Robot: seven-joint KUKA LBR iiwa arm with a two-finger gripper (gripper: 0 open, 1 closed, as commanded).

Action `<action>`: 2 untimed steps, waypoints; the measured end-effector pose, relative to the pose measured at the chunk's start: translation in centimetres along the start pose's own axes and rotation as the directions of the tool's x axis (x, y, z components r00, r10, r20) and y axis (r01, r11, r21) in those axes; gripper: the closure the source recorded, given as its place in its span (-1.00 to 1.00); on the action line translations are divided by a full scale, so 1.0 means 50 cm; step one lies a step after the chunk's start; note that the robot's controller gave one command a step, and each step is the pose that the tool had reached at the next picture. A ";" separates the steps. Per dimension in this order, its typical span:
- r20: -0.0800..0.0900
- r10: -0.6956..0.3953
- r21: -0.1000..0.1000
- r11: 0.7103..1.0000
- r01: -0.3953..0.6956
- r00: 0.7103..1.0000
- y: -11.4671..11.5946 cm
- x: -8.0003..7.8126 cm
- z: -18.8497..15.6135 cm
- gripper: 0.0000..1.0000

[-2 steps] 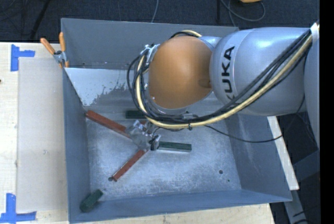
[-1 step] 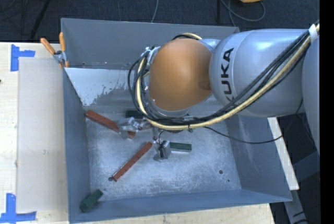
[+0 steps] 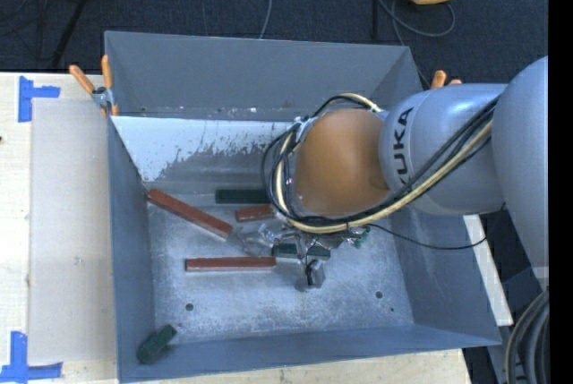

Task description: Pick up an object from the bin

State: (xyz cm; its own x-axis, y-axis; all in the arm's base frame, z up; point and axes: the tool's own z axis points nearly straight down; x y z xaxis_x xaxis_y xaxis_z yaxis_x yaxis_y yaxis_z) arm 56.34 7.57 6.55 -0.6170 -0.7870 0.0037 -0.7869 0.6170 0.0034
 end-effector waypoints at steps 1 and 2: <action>0.005 -0.002 0.002 1.000 0.002 1.000 0.002 -0.007 -0.009 1.00; 0.005 -0.001 0.002 1.000 0.001 1.000 0.003 -0.007 -0.008 -1.00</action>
Offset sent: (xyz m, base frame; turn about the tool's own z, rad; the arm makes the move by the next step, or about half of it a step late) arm 0.0000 0.0000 0.0000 0.0000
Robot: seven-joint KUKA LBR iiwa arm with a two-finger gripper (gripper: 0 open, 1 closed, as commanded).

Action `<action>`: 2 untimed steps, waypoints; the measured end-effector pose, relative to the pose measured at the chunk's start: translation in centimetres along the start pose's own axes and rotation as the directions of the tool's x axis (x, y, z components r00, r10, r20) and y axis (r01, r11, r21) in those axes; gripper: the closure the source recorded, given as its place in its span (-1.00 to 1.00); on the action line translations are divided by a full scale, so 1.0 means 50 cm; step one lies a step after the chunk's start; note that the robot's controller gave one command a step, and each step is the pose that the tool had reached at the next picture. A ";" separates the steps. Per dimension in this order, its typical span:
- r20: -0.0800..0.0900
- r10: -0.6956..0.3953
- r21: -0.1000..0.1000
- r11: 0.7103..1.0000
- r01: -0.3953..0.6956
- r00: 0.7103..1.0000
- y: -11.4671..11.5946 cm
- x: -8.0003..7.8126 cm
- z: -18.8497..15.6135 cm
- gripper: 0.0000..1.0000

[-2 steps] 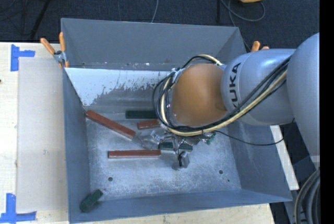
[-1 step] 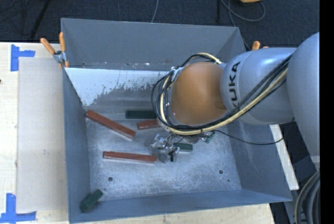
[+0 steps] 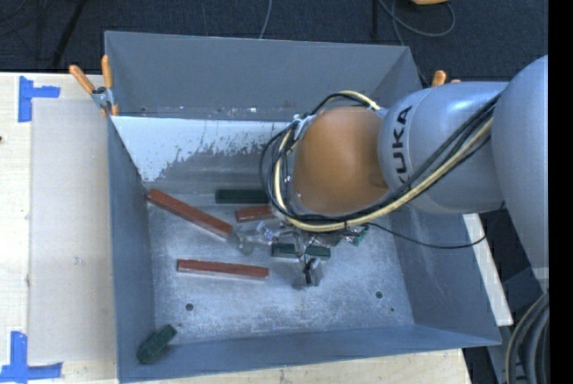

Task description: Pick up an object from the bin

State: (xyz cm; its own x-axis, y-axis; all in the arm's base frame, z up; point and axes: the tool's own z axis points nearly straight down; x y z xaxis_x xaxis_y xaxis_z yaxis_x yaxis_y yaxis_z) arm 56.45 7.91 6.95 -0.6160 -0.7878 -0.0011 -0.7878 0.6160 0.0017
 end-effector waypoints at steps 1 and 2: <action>0.000 -0.408 0.001 0.913 0.408 0.913 0.015 -0.008 -0.019 -1.00; -0.001 -0.688 0.000 0.726 0.688 0.726 -0.063 -0.015 0.001 -1.00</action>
Offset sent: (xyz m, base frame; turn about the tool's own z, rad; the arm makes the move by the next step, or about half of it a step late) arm -0.0035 0.0063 0.0100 -0.4209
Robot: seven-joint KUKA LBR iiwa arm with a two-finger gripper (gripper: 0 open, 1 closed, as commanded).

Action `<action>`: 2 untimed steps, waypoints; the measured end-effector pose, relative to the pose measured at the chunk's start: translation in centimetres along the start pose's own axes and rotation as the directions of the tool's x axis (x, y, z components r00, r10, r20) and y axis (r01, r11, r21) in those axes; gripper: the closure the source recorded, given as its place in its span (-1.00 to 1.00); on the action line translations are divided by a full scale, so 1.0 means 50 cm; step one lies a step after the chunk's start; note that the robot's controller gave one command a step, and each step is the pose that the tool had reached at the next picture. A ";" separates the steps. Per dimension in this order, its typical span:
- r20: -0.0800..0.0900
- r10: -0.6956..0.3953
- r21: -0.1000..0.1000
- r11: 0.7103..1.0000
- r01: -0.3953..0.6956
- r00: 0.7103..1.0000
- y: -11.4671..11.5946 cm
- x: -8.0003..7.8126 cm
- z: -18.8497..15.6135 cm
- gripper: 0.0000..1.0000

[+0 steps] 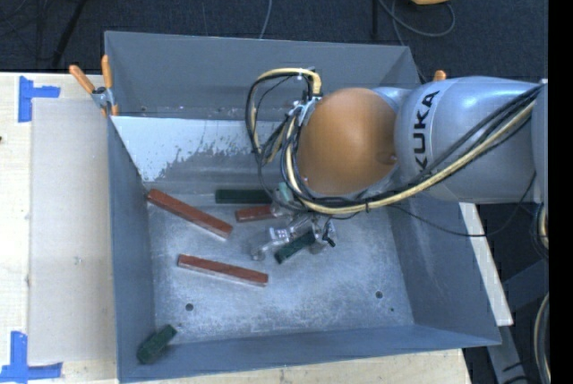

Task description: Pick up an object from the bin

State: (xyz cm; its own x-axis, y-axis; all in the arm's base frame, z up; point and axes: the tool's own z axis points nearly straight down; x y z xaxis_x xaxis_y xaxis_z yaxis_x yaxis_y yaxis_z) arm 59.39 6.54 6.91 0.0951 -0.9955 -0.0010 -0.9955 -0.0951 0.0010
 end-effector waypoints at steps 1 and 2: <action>0.002 0.004 -0.002 1.000 -0.004 1.000 0.001 -0.001 0.000 1.00; 0.000 -0.205 0.006 0.979 0.205 0.979 0.049 -0.016 -0.332 1.00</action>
Offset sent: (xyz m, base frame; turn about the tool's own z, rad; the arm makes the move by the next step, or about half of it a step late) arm 0.0000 0.0000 0.0000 0.0000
